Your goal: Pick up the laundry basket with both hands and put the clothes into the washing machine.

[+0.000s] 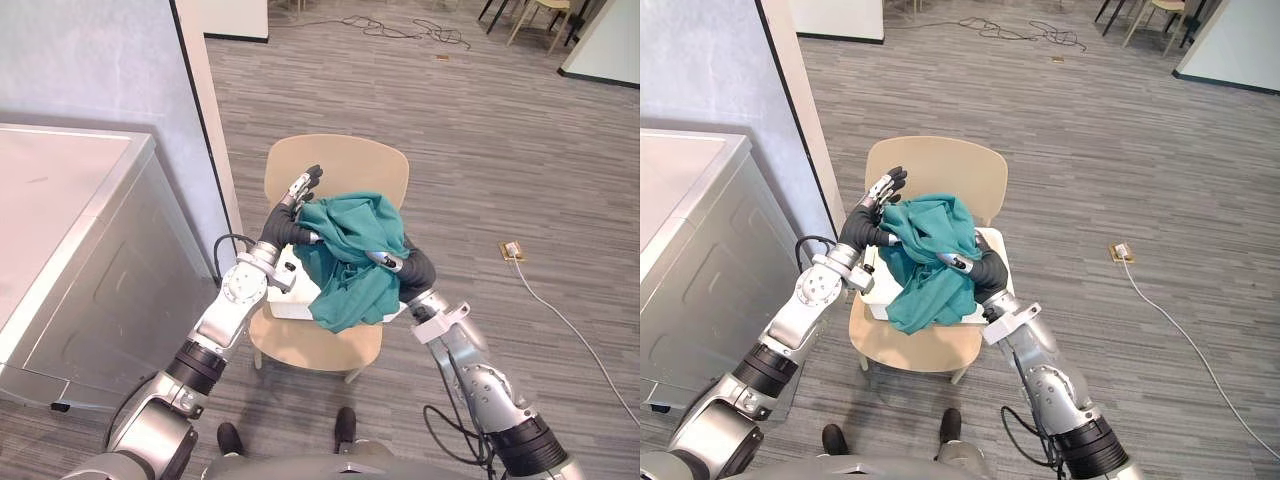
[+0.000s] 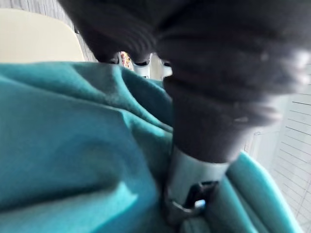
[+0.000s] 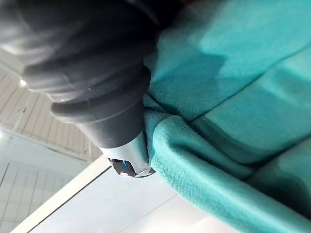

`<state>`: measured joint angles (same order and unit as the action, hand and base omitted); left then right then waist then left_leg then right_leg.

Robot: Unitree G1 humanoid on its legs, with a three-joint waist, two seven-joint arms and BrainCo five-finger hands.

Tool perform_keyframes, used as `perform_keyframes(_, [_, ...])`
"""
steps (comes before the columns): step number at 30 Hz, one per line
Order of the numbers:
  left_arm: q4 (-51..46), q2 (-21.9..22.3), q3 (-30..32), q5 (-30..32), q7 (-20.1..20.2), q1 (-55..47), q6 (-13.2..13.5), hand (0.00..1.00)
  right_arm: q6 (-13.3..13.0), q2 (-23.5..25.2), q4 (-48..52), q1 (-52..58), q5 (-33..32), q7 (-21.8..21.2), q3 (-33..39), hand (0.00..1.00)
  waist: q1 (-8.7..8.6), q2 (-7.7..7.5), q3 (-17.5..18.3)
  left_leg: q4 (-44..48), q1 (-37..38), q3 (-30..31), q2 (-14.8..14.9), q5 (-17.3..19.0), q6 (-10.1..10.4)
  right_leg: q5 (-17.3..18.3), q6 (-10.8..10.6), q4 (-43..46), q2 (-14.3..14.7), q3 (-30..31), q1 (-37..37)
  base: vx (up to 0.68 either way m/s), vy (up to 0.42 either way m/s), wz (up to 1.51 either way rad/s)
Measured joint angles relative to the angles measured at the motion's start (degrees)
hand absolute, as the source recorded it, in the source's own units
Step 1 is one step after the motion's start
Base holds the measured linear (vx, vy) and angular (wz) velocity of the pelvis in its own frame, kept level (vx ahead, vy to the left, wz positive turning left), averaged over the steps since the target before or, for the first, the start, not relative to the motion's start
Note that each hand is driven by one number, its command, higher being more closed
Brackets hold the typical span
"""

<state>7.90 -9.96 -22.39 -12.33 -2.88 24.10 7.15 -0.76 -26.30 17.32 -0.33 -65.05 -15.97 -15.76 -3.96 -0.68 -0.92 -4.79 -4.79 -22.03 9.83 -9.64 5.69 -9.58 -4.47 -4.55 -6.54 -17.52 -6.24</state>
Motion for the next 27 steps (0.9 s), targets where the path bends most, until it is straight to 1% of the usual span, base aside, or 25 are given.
perform_keyframes(1, [-0.11, -0.02, 0.15, -0.06, -0.02, 0.00, 0.39, 1.00, 0.00, 0.15, 0.00, 0.05, -0.01, 0.00, -0.02, 1.00, 0.13, 0.11, 0.09, 0.02, 0.06, -0.04, -0.07, 0.02, -0.02, -0.07, 0.03, -0.03, -0.02, 0.11, 0.02, 0.04, -0.003, -0.02])
perform_keyframes(5, [-0.14, 0.14, 0.82, -0.10, -0.07, -0.61, 0.48, 1.00, -0.01, 1.28, -0.18, 0.05, 0.00, 0.03, -0.04, 1.00, 0.37, 0.12, 0.15, -0.01, 0.94, -0.53, -0.14, 0.25, -0.07, -0.08, 0.04, -0.03, -0.04, 0.76, 0.43, 0.02, 0.002, -0.07])
perform_keyframes(9, [-0.17, 1.15, 2.06, 0.37, -0.37, -0.97, 0.71, 1.00, -0.07, 1.76, -0.23, 0.24, 0.09, 0.30, -0.10, 1.00, 0.37, 0.19, 0.27, -0.03, 1.15, -0.82, -0.23, 0.73, 0.32, 0.02, 0.16, -0.05, -0.13, 1.18, 0.36, 0.01, 0.003, -0.07])
perform_keyframes(13, [-0.30, 2.05, 2.15, 2.07, -0.49, -2.78, 0.93, 1.00, -0.48, 4.36, -0.34, 1.03, 0.15, 1.42, 0.21, 1.00, 0.32, 0.37, 0.72, -0.03, 1.41, -1.16, -0.23, 0.83, 0.34, 0.11, 0.29, -0.05, -0.13, 1.51, 0.35, 0.01, -0.005, -0.05])
perform_keyframes(14, [-0.31, 2.09, 2.16, 2.54, -0.51, -3.52, 0.94, 1.00, -0.56, 4.98, -0.34, 1.53, 0.16, 1.85, 0.29, 0.00, 0.38, 0.33, 0.82, -0.03, 1.65, -1.38, -0.23, 0.90, 0.38, 0.10, 0.29, -0.04, -0.13, 1.74, 0.41, 0.03, -0.003, -0.09])
perform_keyframes(18, [-0.30, 2.18, 2.50, 3.77, -0.89, -4.54, 0.94, 1.00, -0.89, 6.29, -0.37, 2.59, 0.26, 2.73, 0.65, 0.00, 0.29, 0.37, 0.94, -0.03, 1.78, -1.54, -0.28, 0.94, 0.38, 0.05, 0.22, -0.04, -0.13, 2.04, 0.39, 0.01, -0.002, -0.03])
perform_keyframes(20, [-0.30, 2.29, 2.91, 4.22, -1.85, -4.88, 0.94, 1.00, -1.52, 6.72, -0.37, 2.68, 0.35, 3.03, 1.38, 0.00, 0.26, 0.37, 0.95, -0.03, 1.85, -1.60, -0.27, 0.94, 0.38, 0.02, 0.18, -0.04, -0.13, 2.14, 0.40, 0.00, 0.000, 0.00])
perform_keyframes(21, [-0.30, 3.02, 4.58, 4.70, -2.37, -5.41, 0.94, 1.00, -2.08, 7.98, -0.37, 3.04, 1.23, 4.02, 3.02, 0.00, 0.21, 0.36, 0.96, -0.03, 1.88, -1.64, -0.28, 0.94, 0.39, 0.02, 0.17, -0.04, -0.13, 2.22, 0.39, 0.00, 0.000, 0.00])
perform_keyframes(23, [-0.30, 3.32, 5.57, 4.79, -3.06, -5.72, 0.94, 1.00, -2.77, 7.95, -0.38, 3.38, 2.50, 4.24, 3.78, 0.00, 0.24, 0.36, 0.97, -0.03, 1.90, -1.66, -0.31, 0.97, 0.39, 0.03, 0.18, -0.04, -0.13, 2.31, 0.38, 0.00, 0.000, 0.00])
perform_keyframes(25, [-0.30, 3.29, 6.93, 5.24, -3.46, -5.75, 0.94, 1.00, -2.78, 7.78, -0.38, 4.18, 4.49, 4.24, 4.88, 0.00, 0.27, 0.36, 1.06, -0.03, 1.93, -1.73, -0.31, 0.98, 0.40, 0.03, 0.18, -0.04, -0.13, 2.42, 0.35, 0.00, 0.000, 0.00])
perform_keyframes(27, [-0.30, 3.14, 7.83, 5.26, -4.08, -5.76, 0.94, 1.00, -2.76, 7.36, -0.39, 4.55, 4.80, 4.23, 4.96, 0.00, 0.22, 0.36, 1.08, -0.03, 2.00, -1.84, -0.32, 1.00, 0.41, 0.02, 0.17, -0.05, -0.13, 2.53, 0.33, 0.01, -0.002, -0.02])
